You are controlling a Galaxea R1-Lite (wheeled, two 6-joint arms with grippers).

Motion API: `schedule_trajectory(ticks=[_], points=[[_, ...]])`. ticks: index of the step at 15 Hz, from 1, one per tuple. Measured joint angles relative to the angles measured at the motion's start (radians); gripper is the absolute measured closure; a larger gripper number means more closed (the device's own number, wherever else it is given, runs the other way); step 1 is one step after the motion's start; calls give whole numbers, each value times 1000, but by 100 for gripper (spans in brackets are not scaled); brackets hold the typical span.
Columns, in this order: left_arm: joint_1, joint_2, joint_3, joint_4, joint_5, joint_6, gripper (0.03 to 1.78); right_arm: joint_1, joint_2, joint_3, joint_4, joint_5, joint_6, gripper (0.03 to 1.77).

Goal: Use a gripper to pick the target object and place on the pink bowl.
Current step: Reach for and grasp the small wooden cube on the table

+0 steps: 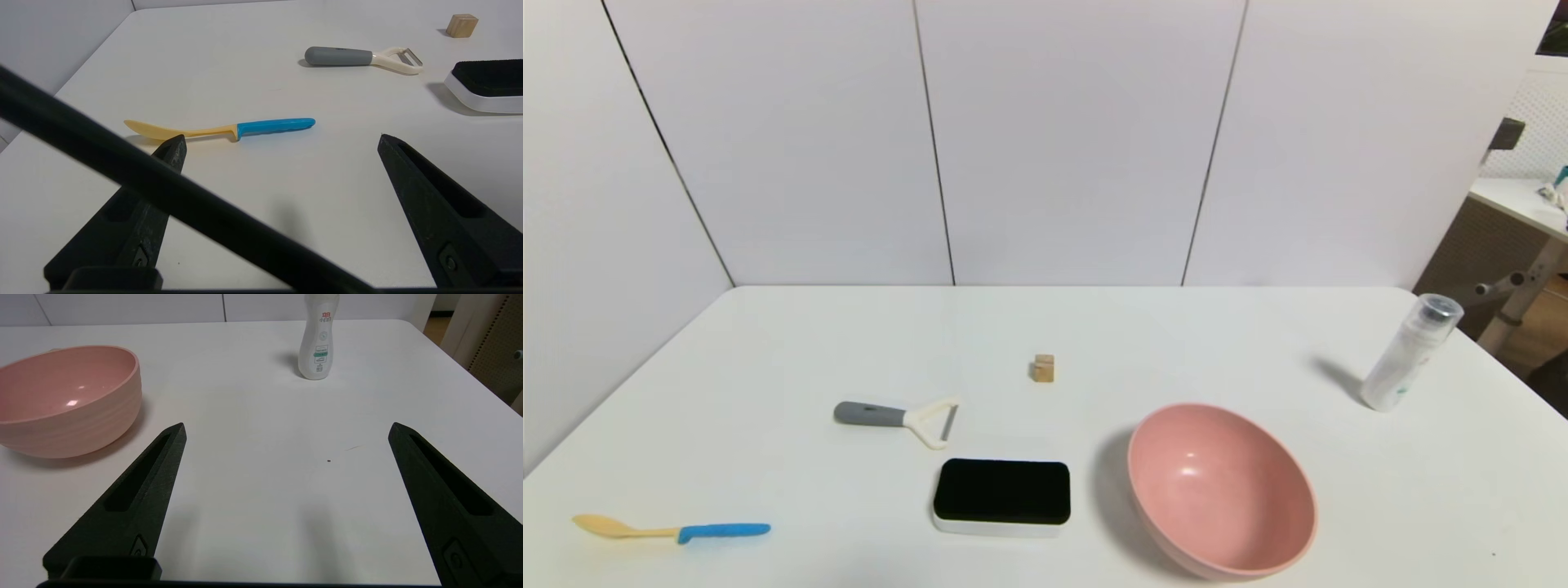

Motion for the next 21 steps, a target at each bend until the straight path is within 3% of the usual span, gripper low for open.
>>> schedule_trajectory(ticks=[9,14,21], points=[[0,0,0,1,0,0,12,0,0,0,0,0,-1,9],[0,4,-1,1,32,-81,12,-1,0,0,0,0,-1,9],[-4,222,-260,68,-51,27,12,0,0,0,0,0,0,9]])
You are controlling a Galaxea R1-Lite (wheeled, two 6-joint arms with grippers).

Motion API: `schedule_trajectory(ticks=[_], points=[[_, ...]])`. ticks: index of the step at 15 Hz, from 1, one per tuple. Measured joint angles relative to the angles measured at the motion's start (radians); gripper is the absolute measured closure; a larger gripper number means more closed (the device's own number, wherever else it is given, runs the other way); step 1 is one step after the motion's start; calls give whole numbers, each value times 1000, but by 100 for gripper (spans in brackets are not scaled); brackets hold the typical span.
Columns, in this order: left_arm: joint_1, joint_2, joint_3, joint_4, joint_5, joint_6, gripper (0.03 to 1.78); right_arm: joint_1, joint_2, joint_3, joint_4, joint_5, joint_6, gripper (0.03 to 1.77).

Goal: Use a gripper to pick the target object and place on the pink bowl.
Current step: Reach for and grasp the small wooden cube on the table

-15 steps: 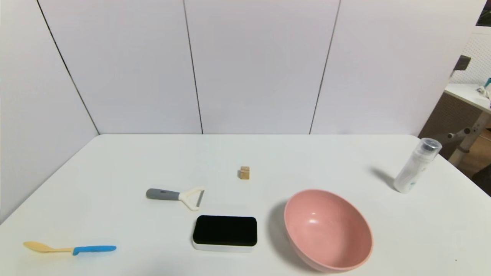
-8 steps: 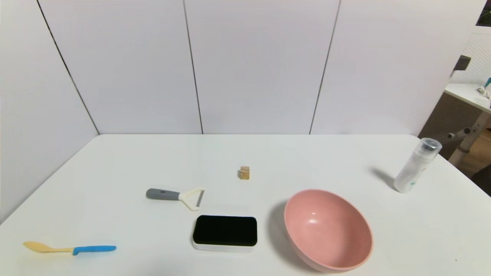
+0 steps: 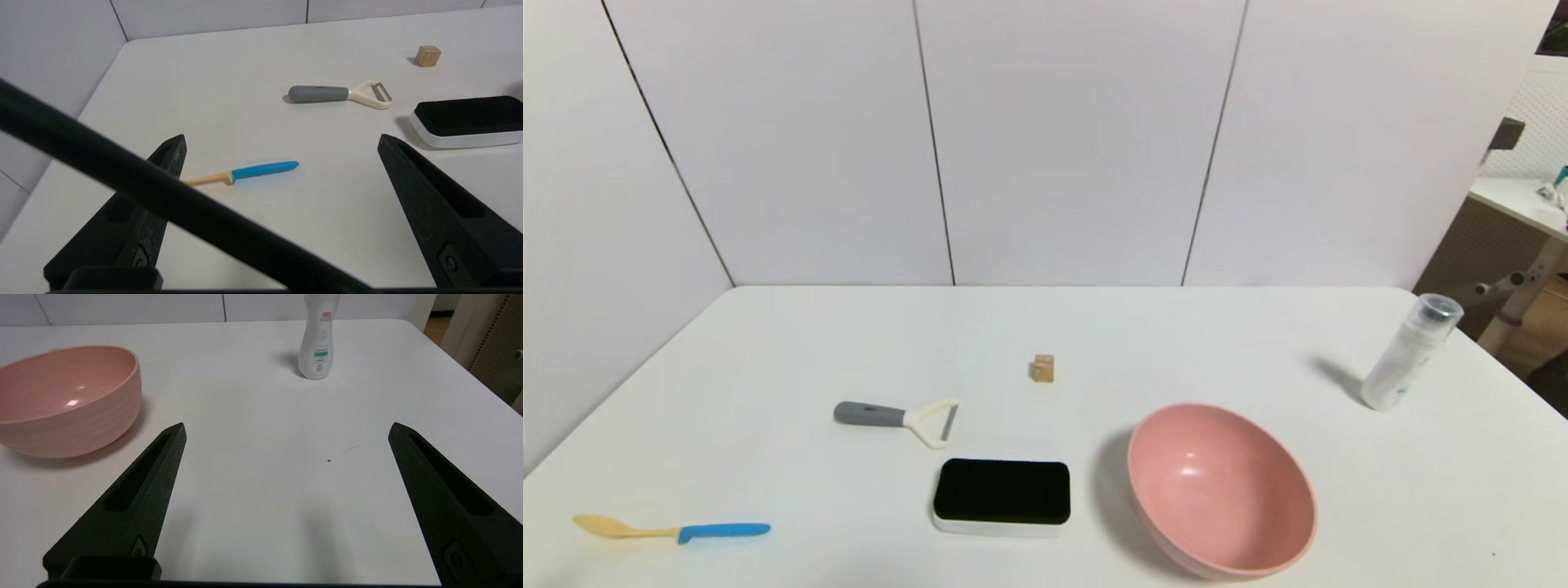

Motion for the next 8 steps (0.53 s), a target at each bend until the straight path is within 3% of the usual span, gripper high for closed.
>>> schedule_trajectory(ticks=[5,8], points=[[-67,348,-262,60,-20,183,12,0,0,0,0,0,-1,9],[-165,593,-436,109,-23,264,12,0,0,0,0,0,-1,9]])
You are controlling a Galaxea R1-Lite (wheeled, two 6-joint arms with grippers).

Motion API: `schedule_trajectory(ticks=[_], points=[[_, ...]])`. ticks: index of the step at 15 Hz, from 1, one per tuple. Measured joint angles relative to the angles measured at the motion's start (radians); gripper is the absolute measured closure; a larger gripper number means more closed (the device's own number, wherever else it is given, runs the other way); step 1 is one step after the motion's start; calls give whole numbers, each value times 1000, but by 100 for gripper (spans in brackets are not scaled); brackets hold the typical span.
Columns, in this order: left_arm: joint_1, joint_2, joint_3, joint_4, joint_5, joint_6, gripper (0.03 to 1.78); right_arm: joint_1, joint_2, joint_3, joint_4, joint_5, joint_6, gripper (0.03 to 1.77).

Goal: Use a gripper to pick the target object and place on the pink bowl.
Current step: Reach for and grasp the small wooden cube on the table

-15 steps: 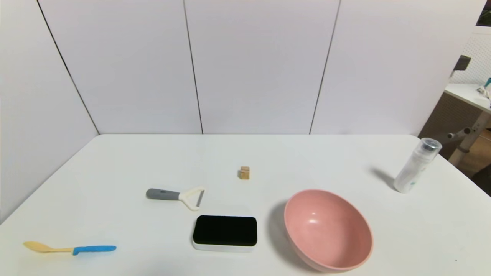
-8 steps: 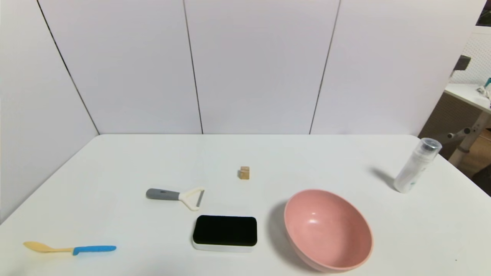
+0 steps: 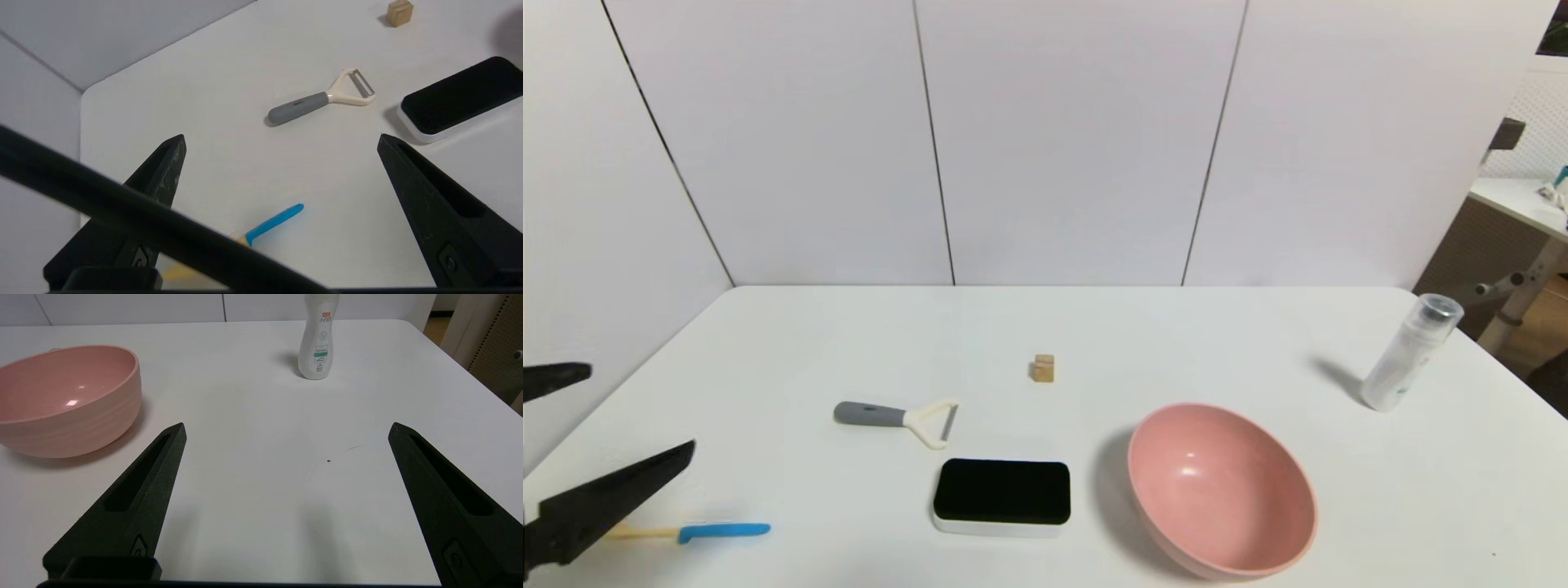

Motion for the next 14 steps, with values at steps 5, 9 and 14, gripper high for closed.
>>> schedule_trajectory(ticks=[5,9,14], points=[[-157,400,-260,23,-3,66,12,0,0,0,0,0,0,9],[-204,683,-415,-16,-66,102,12,0,0,0,0,0,0,9],[-213,996,-585,-163,-259,137,12,0,0,0,0,0,0,9]])
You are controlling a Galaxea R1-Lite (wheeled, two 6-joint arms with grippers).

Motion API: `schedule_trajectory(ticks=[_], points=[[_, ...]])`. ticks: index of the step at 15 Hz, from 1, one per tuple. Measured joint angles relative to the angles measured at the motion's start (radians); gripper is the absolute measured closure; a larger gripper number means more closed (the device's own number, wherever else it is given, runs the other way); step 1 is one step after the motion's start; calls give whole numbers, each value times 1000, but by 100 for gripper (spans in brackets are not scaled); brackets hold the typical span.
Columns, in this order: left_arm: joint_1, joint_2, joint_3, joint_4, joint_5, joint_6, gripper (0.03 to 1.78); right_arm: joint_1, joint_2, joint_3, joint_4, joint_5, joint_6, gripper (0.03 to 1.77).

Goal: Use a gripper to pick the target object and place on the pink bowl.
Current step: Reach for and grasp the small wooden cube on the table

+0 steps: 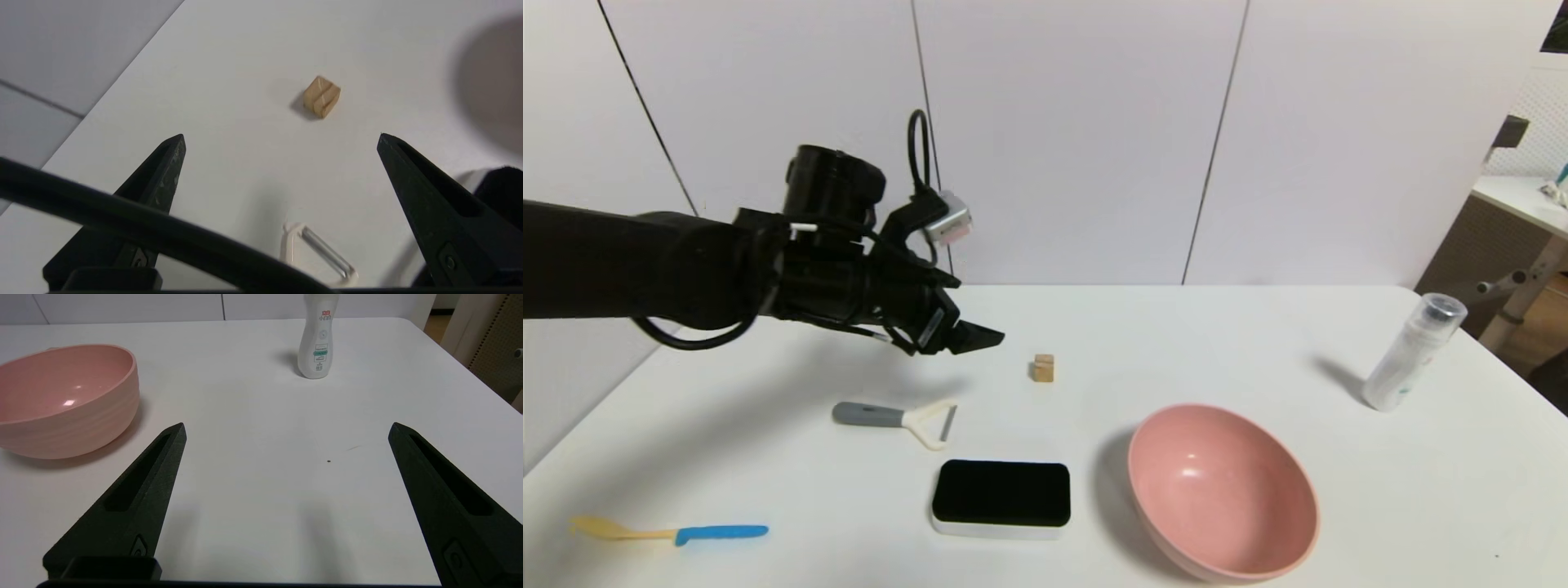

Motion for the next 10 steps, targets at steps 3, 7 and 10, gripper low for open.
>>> schedule_trajectory(ticks=[3,7,10], points=[[4,156,-50,-132,-161,-7,12,0,0,0,0,0,0,9],[47,307,-94,-214,-364,-17,12,0,0,0,0,0,0,9],[83,390,-116,-307,-447,-18,12,0,0,0,0,0,0,9]])
